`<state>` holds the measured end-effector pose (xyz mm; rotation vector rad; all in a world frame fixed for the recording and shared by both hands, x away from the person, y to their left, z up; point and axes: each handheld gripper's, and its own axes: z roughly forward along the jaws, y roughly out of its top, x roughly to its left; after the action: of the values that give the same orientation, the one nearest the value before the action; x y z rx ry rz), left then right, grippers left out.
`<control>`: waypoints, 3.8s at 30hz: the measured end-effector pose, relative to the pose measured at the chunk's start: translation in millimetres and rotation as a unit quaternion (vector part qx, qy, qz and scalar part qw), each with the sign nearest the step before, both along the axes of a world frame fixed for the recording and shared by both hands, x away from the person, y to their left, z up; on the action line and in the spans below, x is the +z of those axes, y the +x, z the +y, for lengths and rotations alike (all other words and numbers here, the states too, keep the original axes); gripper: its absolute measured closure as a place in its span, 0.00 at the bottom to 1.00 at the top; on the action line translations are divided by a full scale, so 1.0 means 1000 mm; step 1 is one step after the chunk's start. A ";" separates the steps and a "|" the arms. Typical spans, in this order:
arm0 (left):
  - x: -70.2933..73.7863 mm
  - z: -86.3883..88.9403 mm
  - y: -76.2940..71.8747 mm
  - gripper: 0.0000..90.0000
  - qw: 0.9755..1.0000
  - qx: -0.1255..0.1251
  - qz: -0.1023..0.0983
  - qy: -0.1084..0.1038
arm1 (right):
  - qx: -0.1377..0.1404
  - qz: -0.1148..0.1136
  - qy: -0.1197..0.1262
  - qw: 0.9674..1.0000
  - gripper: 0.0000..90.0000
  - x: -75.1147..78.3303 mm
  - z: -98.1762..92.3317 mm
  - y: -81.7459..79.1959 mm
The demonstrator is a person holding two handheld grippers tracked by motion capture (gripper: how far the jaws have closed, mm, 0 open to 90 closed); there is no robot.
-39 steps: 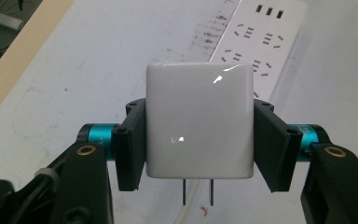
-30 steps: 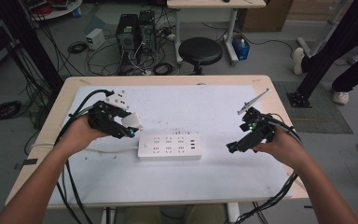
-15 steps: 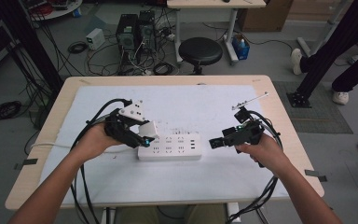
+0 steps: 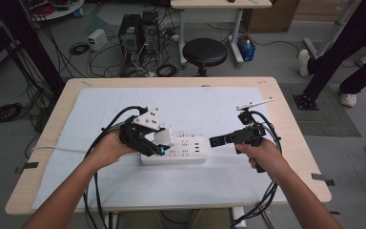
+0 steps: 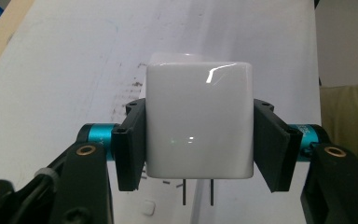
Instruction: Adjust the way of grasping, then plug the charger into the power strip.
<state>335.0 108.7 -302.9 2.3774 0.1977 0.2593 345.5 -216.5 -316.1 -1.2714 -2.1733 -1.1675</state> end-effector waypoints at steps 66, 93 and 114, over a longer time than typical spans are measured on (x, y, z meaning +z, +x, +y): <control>-0.009 -0.068 -0.015 0.47 0.997 -0.041 -0.062 -0.009 | 0.002 0.124 0.112 0.986 0.69 -0.027 0.038 0.010; -0.024 0.048 0.018 0.24 0.982 0.124 0.098 0.102 | 0.031 -0.159 -0.236 0.958 0.69 0.010 -0.029 0.003; -0.015 0.118 0.019 0.24 0.966 0.192 0.107 0.140 | 0.059 -0.163 -0.351 0.920 0.69 0.043 -0.057 0.005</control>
<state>354.3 226.5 -317.5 2.6328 0.7729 0.2218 350.1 -273.0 -273.2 -1.2204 -3.0392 -0.5775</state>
